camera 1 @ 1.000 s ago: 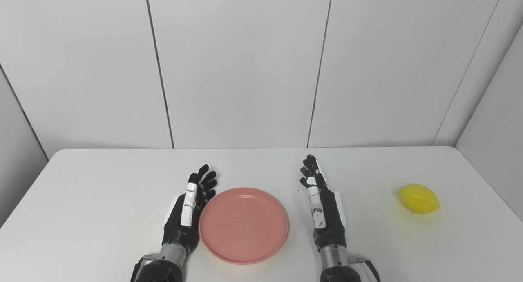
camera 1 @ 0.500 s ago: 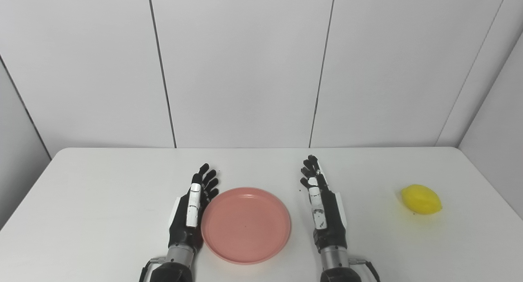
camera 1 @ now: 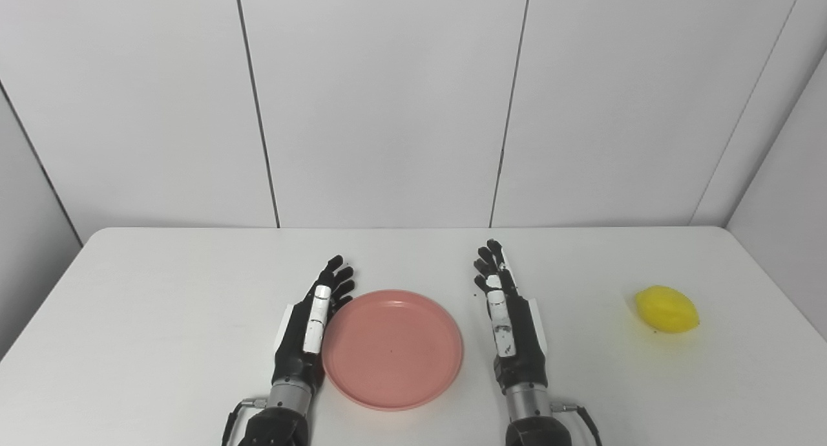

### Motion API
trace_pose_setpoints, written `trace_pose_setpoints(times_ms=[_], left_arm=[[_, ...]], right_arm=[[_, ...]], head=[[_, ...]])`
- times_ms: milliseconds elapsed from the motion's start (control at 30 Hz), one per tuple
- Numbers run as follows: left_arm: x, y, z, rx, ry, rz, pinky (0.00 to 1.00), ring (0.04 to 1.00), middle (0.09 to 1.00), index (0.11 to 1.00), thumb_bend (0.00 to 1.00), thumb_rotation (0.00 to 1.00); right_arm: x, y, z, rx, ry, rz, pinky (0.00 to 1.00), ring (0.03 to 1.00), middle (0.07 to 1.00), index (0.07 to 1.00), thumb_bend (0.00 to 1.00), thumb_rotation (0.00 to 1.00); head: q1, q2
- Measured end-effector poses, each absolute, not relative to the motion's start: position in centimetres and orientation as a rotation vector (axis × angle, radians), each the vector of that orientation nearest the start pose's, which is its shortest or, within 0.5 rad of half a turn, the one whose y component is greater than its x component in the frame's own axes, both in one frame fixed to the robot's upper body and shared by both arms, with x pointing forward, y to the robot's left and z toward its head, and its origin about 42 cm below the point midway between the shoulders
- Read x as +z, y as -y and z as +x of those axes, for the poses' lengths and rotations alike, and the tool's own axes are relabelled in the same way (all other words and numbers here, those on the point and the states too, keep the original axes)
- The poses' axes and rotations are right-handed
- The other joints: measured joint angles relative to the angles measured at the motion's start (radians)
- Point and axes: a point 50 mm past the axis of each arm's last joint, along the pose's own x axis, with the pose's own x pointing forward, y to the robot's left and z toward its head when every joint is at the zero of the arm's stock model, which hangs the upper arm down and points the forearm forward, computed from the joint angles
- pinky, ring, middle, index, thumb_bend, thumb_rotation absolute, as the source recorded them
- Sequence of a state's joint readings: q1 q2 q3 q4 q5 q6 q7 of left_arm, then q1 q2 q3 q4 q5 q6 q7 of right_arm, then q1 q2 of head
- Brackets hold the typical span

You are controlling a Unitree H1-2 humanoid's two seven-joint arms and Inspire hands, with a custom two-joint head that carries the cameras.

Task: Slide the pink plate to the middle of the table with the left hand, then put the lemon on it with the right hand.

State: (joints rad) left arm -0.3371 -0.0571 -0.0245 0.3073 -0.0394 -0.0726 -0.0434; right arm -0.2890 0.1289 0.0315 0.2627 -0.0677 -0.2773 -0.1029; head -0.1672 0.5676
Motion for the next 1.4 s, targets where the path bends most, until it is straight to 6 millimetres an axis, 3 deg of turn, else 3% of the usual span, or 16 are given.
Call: trace_pose_setpoints(times_ms=[767, 1067, 1133, 1400], left_arm=[[12.6, -17.1, 39.1, -0.215, 0.093, -0.015, 0.98, 0.94, 0.932, 0.937, 0.64, 1.0], [12.6, -17.5, 39.3, -0.202, 0.097, -0.013, 0.97, 0.939, 0.933, 0.939, 0.62, 1.0], [12.7, -17.7, 39.3, -0.19, 0.102, -0.014, 0.98, 0.946, 0.941, 0.951, 0.61, 1.0], [12.8, -18.5, 39.6, -0.167, 0.108, -0.029, 0.97, 0.944, 0.941, 0.948, 0.63, 1.0]], right_arm=[[13.7, 13.2, 36.7, -0.005, 0.286, 0.032, 0.96, 0.939, 0.942, 0.944, 0.71, 1.0], [13.7, 14.4, 36.0, -0.073, 0.287, -0.047, 0.91, 0.917, 0.916, 0.925, 0.67, 1.0], [13.8, 14.9, 35.7, -0.103, 0.295, -0.083, 0.88, 0.905, 0.902, 0.914, 0.66, 1.0], [15.0, 17.3, 35.0, -0.212, 0.35, -0.195, 0.89, 0.925, 0.908, 0.921, 0.62, 0.85]], head=[[-0.008, -0.005], [-0.025, -0.003], [-0.06, -0.003], [-0.098, -0.006]])
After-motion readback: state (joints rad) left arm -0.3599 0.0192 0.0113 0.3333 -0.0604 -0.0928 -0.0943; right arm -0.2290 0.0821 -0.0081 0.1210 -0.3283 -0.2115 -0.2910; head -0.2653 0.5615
